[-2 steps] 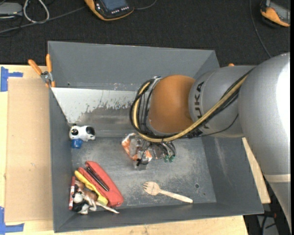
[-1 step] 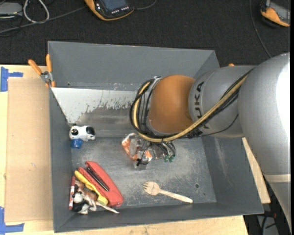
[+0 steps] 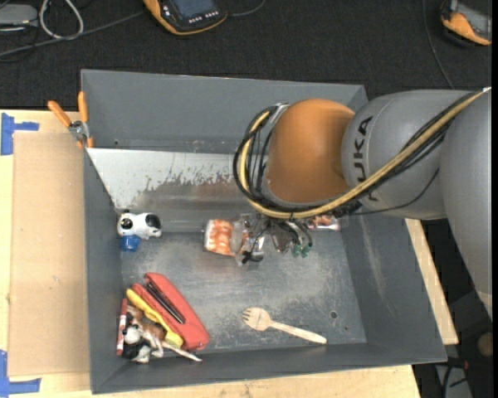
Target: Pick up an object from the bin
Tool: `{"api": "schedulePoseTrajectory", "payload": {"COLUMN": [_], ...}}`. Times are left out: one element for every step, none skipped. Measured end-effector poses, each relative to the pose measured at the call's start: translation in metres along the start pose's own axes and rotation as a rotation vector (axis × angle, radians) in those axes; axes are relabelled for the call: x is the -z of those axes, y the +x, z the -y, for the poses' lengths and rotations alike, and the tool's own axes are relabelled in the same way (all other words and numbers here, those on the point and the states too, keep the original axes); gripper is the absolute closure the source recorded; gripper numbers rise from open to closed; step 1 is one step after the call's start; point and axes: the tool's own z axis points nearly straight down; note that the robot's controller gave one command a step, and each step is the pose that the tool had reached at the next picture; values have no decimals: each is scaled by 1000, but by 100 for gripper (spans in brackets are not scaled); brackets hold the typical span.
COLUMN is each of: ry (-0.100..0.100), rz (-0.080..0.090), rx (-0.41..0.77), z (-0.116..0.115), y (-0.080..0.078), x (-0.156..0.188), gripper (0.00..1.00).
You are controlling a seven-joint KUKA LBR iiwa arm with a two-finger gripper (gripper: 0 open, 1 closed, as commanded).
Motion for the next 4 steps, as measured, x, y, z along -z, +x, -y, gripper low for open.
{"api": "schedulePoseTrajectory", "payload": {"ry": [-1, -1, 0, -1], "rz": [8, 5, -1, -5], "rx": [-11, 39, 40, 38], "z": [-10, -41, -38, -52], "y": [19, 15, 20, 22], "x": [79, 3, 35, 105], "gripper": [100, 100, 100, 100]}}
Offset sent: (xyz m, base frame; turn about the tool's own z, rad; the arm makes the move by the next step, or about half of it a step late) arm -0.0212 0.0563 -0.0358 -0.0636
